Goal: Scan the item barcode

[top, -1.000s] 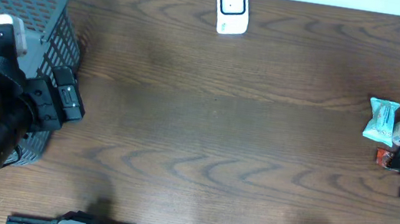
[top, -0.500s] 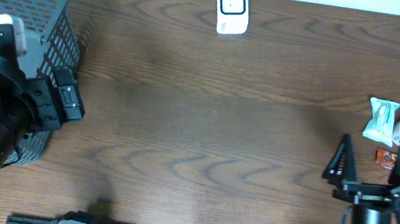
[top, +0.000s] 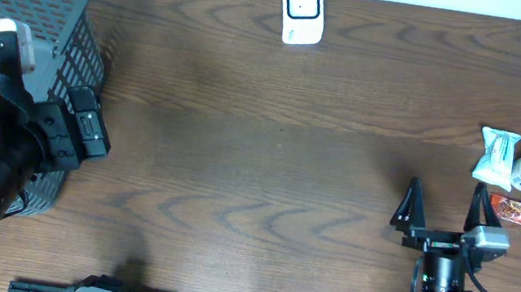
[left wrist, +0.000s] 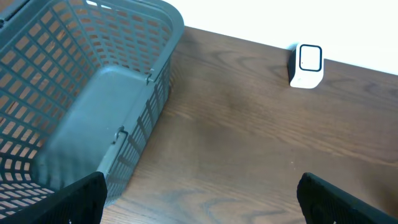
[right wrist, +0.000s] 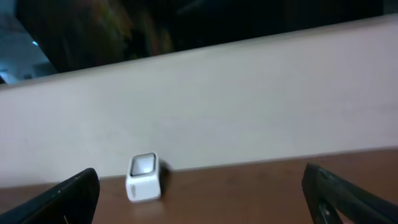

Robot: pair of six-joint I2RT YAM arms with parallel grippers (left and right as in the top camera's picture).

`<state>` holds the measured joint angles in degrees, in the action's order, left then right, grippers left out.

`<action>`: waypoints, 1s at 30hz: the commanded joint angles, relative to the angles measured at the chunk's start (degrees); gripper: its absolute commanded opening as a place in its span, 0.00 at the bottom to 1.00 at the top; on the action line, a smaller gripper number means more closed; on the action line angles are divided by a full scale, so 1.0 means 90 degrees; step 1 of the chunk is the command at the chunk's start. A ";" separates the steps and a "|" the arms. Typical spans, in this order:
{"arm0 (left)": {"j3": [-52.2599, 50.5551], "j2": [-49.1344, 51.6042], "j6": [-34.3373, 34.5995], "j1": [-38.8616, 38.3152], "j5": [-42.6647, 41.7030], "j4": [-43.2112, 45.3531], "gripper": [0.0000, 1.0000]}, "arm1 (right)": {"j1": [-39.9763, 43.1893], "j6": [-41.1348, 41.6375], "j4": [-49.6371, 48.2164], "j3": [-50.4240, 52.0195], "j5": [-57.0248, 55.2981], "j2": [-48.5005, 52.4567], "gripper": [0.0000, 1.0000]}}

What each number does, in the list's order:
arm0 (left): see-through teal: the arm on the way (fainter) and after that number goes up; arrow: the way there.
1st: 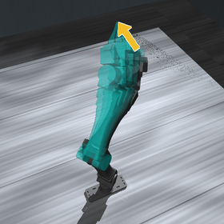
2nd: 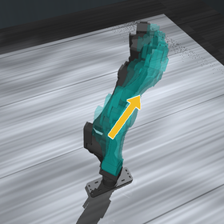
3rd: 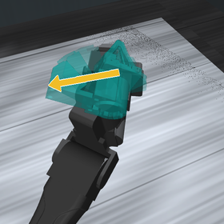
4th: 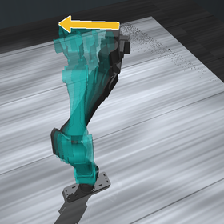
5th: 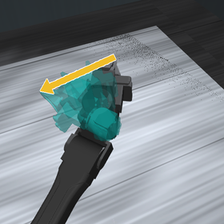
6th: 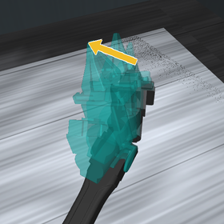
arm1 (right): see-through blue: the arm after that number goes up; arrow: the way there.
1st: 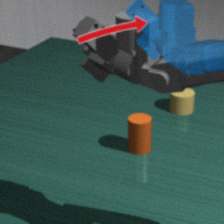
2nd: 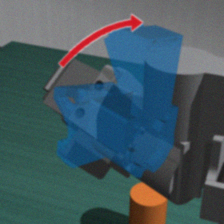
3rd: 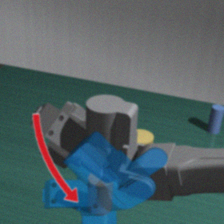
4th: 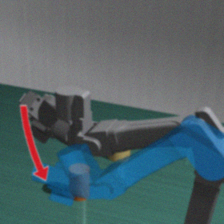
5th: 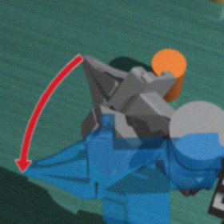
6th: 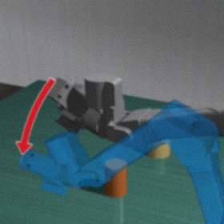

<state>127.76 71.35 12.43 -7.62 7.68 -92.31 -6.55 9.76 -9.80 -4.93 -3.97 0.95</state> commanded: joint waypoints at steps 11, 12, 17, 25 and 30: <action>-0.0005 -0.0029 0.0039 -0.0022 0.0058 -0.0495 0.98 | 0.0119 -0.0044 0.0840 0.0512 -0.0743 -0.0073 0.99; -0.0005 -0.0029 0.0039 -0.0022 0.0058 -0.0495 0.98 | 0.0155 -0.0044 0.0967 0.0512 -0.0743 -0.0073 0.99; -0.0005 -0.0029 0.0039 -0.0019 0.0058 -0.0495 0.98 | 0.0444 -0.0039 0.1479 0.0512 -0.0639 -0.0073 0.99; -0.0005 -0.0029 0.0039 -0.0022 0.0058 -0.0495 0.98 | 0.0563 -0.0044 0.1472 0.0512 -0.0571 -0.0073 0.99; -0.0005 -0.0029 0.0039 -0.0019 0.0058 -0.0495 0.98 | 0.0573 -0.0044 0.1469 0.0512 -0.0571 -0.0070 0.99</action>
<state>127.76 71.35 12.45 -7.62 7.68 -92.31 -1.83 9.78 3.20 -0.43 -9.23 0.73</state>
